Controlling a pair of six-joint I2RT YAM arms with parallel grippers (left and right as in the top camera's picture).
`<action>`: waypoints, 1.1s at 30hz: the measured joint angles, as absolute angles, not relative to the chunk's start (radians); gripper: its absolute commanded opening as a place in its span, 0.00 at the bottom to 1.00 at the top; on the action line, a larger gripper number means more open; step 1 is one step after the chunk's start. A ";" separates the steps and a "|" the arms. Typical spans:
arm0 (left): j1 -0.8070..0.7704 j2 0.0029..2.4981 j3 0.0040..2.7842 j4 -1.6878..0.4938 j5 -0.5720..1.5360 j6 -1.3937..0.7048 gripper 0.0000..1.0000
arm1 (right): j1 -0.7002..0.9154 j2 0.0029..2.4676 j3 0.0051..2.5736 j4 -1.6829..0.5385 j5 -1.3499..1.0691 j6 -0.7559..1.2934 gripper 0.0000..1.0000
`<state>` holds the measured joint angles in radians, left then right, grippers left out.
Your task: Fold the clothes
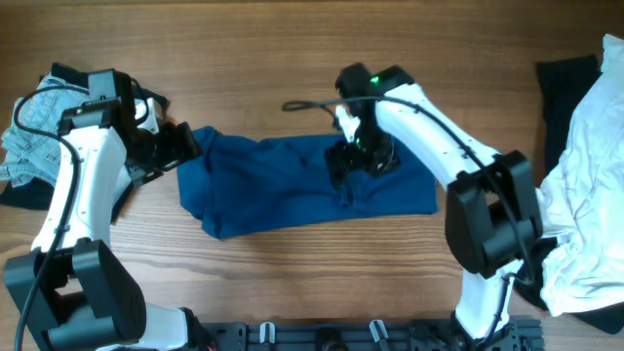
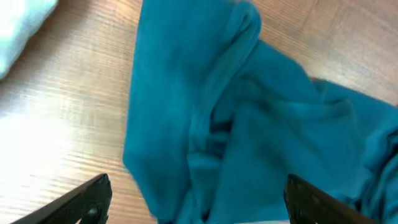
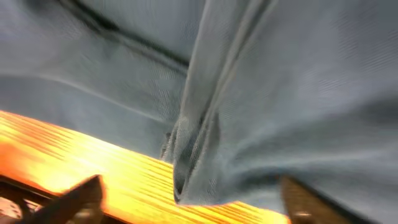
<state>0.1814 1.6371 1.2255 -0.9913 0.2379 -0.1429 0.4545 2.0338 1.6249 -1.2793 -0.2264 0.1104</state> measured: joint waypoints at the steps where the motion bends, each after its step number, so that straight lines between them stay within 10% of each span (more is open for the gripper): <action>1: 0.179 1.637 1.197 -0.950 0.238 -0.115 0.89 | 0.444 2.022 1.637 -1.280 -0.225 0.113 1.00; 13: 0.096 1.796 1.066 -0.743 0.260 0.097 0.88 | 0.364 2.003 1.647 -1.297 -0.224 0.172 1.00; 26: 0.063 1.860 1.091 -0.766 0.245 0.116 0.13 | 0.363 2.003 1.647 -1.298 -0.220 0.172 1.00; 33: 0.064 1.876 1.113 -0.836 0.245 0.115 0.04 | 0.314 2.003 1.647 -1.301 -0.167 0.175 1.00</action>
<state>0.0635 1.8755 1.1130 -0.8364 0.2455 0.1150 0.3138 2.0026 1.6466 -1.3010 -0.1665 0.1753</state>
